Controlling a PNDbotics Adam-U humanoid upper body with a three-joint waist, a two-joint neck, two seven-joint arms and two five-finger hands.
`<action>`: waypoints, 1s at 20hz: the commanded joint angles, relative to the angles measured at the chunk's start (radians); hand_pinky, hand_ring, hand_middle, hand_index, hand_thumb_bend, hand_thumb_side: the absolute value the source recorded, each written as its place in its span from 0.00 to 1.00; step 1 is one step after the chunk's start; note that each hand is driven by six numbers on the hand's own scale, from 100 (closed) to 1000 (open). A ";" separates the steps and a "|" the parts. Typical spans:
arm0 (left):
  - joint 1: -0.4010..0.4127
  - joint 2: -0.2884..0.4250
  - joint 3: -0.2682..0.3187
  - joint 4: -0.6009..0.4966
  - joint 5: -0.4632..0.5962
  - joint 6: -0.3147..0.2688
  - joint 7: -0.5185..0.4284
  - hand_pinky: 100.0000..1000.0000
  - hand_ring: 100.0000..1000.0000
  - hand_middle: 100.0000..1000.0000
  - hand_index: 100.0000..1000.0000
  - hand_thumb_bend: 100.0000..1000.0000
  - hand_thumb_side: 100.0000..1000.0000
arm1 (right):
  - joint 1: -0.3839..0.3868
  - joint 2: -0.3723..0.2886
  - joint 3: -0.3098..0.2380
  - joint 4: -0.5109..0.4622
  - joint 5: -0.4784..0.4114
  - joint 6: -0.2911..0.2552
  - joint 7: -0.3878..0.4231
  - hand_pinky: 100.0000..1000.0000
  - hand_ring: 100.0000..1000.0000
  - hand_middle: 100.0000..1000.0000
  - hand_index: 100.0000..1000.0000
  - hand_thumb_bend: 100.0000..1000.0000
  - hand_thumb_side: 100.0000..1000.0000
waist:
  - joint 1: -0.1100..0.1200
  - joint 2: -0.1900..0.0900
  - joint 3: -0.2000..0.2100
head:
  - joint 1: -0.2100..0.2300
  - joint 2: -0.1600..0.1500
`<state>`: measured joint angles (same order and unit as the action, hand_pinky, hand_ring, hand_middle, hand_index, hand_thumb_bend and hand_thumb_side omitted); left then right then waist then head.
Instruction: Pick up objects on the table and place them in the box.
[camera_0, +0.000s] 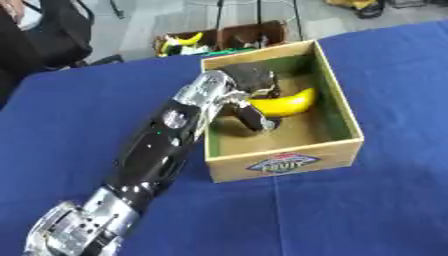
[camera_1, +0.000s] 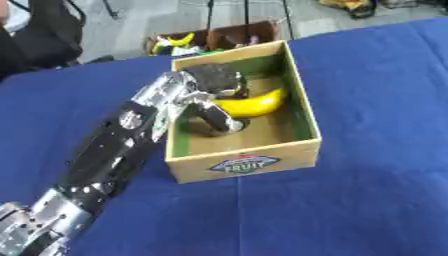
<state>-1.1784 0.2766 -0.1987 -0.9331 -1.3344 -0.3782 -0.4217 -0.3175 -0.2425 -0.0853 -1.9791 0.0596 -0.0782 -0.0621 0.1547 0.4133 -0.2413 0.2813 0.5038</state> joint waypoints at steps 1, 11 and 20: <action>0.008 -0.009 -0.009 0.017 -0.025 -0.003 -0.006 0.46 0.72 0.68 0.81 0.00 0.67 | -0.011 -0.009 0.000 -0.021 -0.007 0.001 0.001 0.60 0.64 0.59 0.81 0.00 1.00 | -0.009 -0.013 -0.005 | 0.004 -0.013; 0.006 0.013 -0.001 -0.046 -0.066 0.032 0.023 0.64 0.85 0.82 0.94 0.49 0.92 | 0.000 -0.012 -0.001 -0.021 -0.006 0.004 0.004 0.60 0.64 0.58 0.81 0.00 1.00 | -0.011 -0.022 0.012 | -0.008 0.002; 0.015 0.115 0.030 -0.248 0.068 0.088 0.028 0.68 0.88 0.86 0.95 0.74 1.00 | 0.013 -0.013 -0.003 -0.021 -0.004 0.010 0.001 0.60 0.64 0.58 0.81 0.00 1.00 | -0.010 -0.041 0.038 | -0.051 0.028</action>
<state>-1.1500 0.3518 -0.1839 -1.1418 -1.2811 -0.3016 -0.3922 -0.2989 -0.2425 -0.0856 -1.9791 0.0596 -0.0709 -0.0603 0.1545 0.3998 -0.2033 0.2359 0.5261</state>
